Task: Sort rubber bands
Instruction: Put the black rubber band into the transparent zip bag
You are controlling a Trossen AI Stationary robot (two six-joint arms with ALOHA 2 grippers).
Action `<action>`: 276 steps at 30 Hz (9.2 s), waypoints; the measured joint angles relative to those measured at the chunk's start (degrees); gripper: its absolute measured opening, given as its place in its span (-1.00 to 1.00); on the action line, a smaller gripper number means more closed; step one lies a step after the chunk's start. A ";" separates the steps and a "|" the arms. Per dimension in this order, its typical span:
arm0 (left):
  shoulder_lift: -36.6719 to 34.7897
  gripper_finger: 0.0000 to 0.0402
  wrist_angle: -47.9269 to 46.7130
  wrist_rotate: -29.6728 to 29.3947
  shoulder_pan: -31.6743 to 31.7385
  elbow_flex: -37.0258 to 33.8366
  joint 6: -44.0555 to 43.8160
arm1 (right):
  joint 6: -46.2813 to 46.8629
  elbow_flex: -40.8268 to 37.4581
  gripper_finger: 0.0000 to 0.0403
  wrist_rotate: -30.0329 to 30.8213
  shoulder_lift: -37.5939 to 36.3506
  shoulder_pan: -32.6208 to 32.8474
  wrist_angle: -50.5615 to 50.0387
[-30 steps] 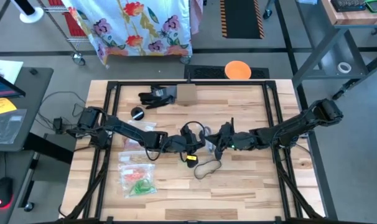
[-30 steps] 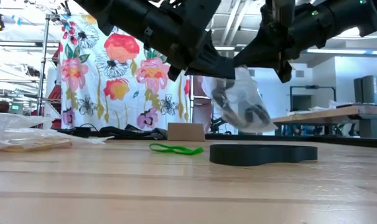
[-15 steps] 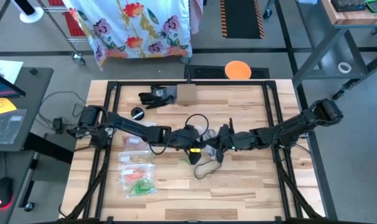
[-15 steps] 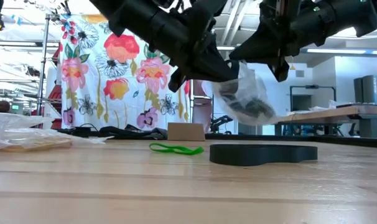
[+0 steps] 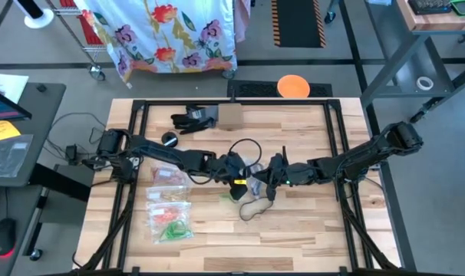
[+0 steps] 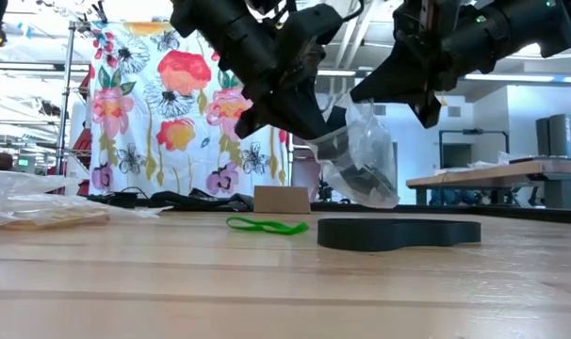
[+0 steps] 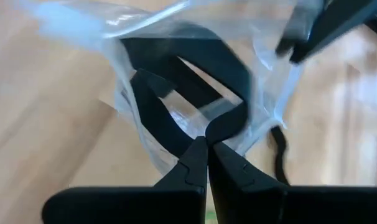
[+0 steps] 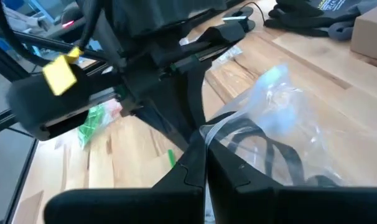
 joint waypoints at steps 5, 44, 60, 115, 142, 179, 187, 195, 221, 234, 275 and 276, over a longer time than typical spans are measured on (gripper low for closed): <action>-0.01 -1.00 -0.19 6.88 1.10 0.00 -1.77 | -0.36 0.00 -1.00 0.20 0.00 0.38 2.79; -6.94 -0.18 -34.72 0.54 -0.32 19.77 14.11 | 5.12 0.00 -1.00 -2.72 -18.57 -1.99 -16.61; -7.41 -0.19 -34.64 -6.00 -6.73 17.71 18.04 | 12.70 1.85 -1.00 -10.76 -21.18 -5.33 -25.55; 18.49 -0.93 4.13 -19.07 -15.63 6.64 2.24 | 1.46 -1.77 -1.00 2.86 -25.34 7.33 -22.99; 5.33 -0.99 2.36 -35.89 -11.82 14.81 32.54 | 11.58 -1.77 -1.00 -13.42 -11.41 -0.04 -15.33; 2.51 -0.99 11.11 -35.57 -8.83 14.95 39.51 | 9.73 -1.77 -1.00 -13.37 -11.47 -3.21 -11.73; 6.21 -1.00 8.83 -42.00 -9.24 14.86 34.92 | 8.77 -1.73 -1.00 -13.32 -11.51 -4.66 -6.71; 7.80 -1.00 7.96 -47.55 -10.87 14.94 30.28 | 7.71 -1.73 -1.00 -11.90 -13.59 -5.03 -6.82; 8.94 -1.00 9.03 -26.92 -5.03 14.87 26.51 | 5.41 -1.67 -1.00 -10.27 -14.80 -2.44 -5.62; 8.90 -1.00 3.89 -16.59 -1.22 14.95 18.90 | 4.32 -1.68 -1.00 -7.99 -15.15 1.32 -6.45; 6.13 -0.97 5.08 -4.84 -3.69 14.93 16.79 | 10.51 -1.14 -1.00 -1.43 -15.15 8.88 -17.16; 6.10 -0.94 4.99 -4.82 -3.69 14.93 16.56 | 10.51 -1.14 -1.00 -1.42 -15.15 8.85 -17.16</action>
